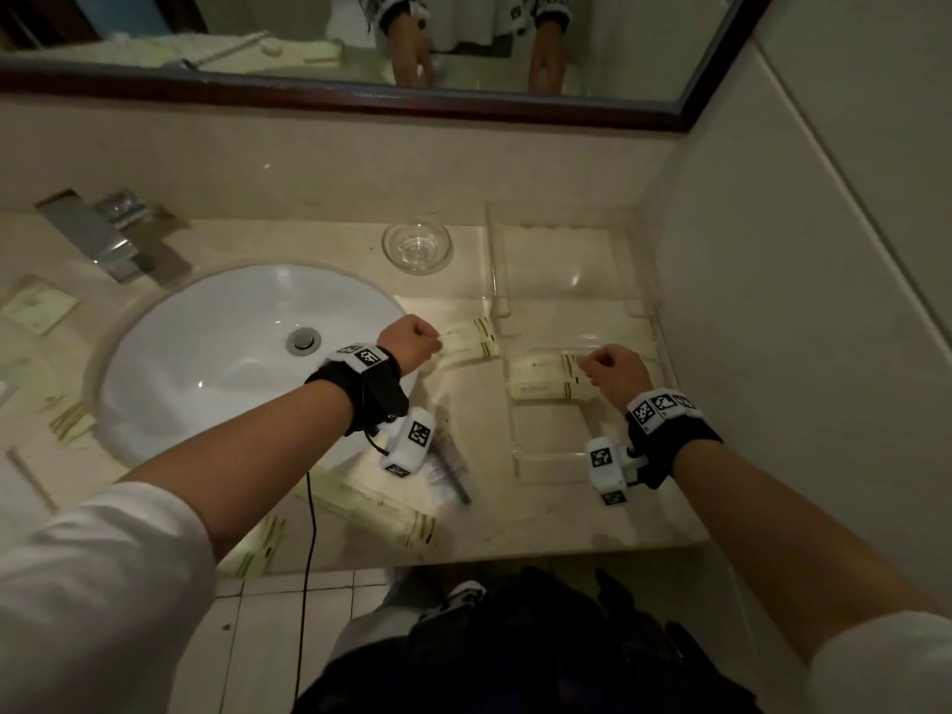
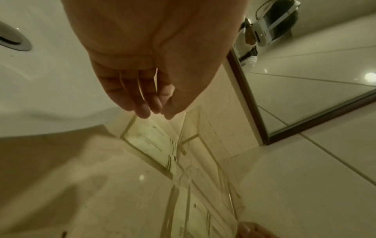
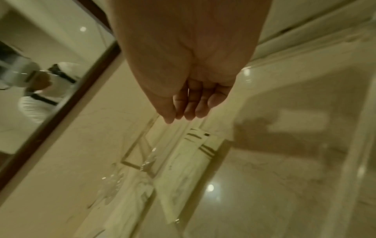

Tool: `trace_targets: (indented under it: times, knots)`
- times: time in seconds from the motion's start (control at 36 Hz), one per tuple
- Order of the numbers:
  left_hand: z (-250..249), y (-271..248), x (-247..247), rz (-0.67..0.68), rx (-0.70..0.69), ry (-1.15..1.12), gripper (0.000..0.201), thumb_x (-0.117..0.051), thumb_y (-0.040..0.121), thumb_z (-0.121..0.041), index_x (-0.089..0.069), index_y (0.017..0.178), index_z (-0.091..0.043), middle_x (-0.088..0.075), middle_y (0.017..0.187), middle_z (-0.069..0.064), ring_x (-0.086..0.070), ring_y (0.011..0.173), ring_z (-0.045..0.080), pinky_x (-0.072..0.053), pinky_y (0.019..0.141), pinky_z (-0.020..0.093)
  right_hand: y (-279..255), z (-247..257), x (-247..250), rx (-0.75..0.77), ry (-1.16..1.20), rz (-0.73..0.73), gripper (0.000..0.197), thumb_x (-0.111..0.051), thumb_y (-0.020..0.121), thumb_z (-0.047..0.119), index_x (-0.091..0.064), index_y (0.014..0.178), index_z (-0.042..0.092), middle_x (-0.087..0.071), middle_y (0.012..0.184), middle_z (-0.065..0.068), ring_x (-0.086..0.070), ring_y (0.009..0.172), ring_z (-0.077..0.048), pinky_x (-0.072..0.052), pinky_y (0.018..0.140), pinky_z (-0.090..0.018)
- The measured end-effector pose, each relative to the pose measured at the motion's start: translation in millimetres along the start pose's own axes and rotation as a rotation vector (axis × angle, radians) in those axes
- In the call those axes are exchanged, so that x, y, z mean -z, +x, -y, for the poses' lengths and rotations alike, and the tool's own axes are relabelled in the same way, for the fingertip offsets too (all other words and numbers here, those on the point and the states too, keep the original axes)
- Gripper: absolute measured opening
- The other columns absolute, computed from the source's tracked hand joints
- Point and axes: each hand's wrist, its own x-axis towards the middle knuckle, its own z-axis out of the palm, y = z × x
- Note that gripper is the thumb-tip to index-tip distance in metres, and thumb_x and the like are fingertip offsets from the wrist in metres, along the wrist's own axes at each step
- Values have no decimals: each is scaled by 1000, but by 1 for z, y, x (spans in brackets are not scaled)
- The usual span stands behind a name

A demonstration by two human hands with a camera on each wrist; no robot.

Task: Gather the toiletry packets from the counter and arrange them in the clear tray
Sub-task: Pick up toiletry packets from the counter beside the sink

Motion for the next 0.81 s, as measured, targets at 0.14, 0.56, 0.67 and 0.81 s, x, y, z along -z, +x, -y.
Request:
trace_targets:
  times: [0.14, 0.56, 0.67, 0.81]
  knots:
    - [7, 4, 12, 4, 69, -44, 21, -64, 85, -13, -47, 75, -21, -54, 82, 3, -54, 87, 23, -45, 79, 33, -16, 41, -2, 226, -17, -58, 16, -64, 89, 24, -61, 93, 9, -61, 84, 0, -54, 75, -13, -40, 63, -19]
    - [19, 14, 21, 45, 146, 44, 49, -70, 80, -29, -49, 123, -19, -61, 118, 15, -59, 108, 31, -50, 95, 43, 4, 111, -60, 425, -562, -60, 34, -68, 80, 46, -62, 100, 19, -58, 107, -2, -55, 101, -21, -45, 92, -37]
    - [18, 20, 20, 39, 103, 132, 53, -70, 81, -32, -48, 127, -19, -58, 122, 14, -58, 108, 30, -48, 90, 35, 13, 114, -71, 356, -751, -30, 48, -66, 79, 53, -60, 112, 18, -51, 123, -8, -46, 117, -27, -36, 100, -41]
    - [17, 29, 15, 49, 65, 201, 57, -72, 79, -36, -48, 128, -21, -56, 125, 14, -56, 111, 29, -42, 83, 31, 18, 114, -83, 305, -841, -45, 55, -66, 76, 56, -60, 114, 18, -48, 123, -10, -38, 118, -30, -32, 99, -42]
